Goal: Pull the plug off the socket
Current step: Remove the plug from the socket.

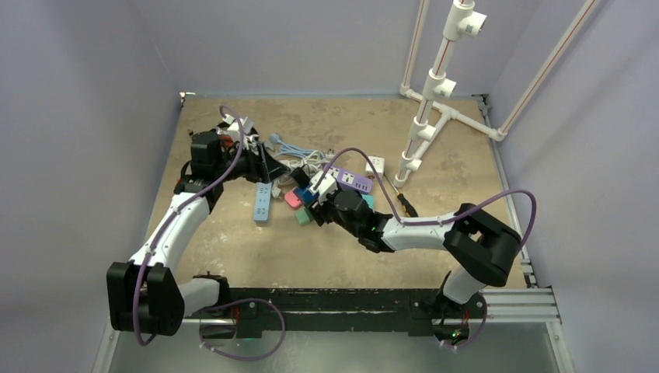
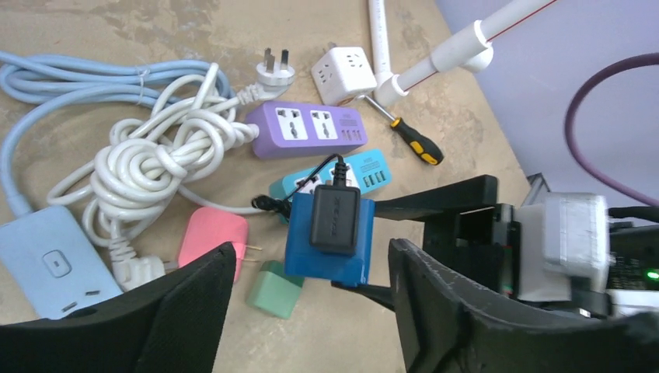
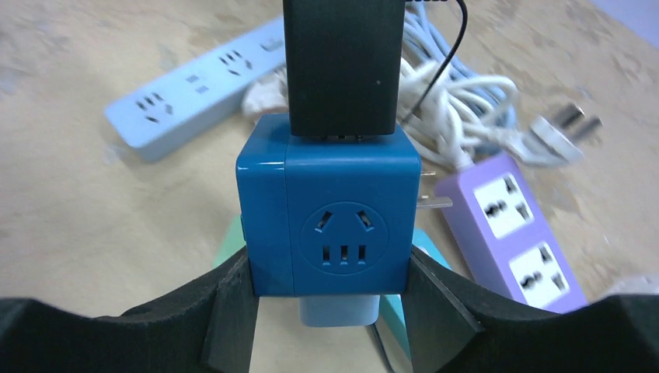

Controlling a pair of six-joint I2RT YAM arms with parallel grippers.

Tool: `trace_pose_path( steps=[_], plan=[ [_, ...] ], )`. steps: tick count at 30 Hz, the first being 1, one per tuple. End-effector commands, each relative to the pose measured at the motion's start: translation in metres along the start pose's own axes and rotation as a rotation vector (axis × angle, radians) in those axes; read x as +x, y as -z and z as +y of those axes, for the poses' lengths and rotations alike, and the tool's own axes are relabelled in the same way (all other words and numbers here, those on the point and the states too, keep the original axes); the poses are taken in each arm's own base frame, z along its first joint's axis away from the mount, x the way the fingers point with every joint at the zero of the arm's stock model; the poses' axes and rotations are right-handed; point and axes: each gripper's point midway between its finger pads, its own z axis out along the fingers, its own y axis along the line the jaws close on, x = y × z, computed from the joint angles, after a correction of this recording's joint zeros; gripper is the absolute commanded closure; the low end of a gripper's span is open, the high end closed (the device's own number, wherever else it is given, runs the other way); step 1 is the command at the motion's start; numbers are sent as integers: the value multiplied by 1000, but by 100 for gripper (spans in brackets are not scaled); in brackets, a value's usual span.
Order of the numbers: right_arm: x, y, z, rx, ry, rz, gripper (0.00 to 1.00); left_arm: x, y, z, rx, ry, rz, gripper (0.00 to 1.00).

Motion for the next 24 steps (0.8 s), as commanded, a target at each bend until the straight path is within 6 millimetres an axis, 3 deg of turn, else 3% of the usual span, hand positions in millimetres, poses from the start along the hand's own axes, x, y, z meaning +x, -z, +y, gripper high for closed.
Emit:
trace_pose_path(
  steps=[1,6,15,21,24],
  plan=[
    [-22,10,-23,100,-40,-78,100,-10,-4,-16,97,-22,-22,25],
    [-30,14,-22,91,-49,-115,100,9,-17,-24,133,-17,43,13],
    [-45,24,-11,18,-1,-186,100,35,-38,-25,132,12,136,11],
    [-41,20,-4,15,24,-170,100,40,-42,-31,160,26,148,45],
    [-40,20,-2,14,33,-166,100,44,-43,-31,163,39,160,43]
  ],
)
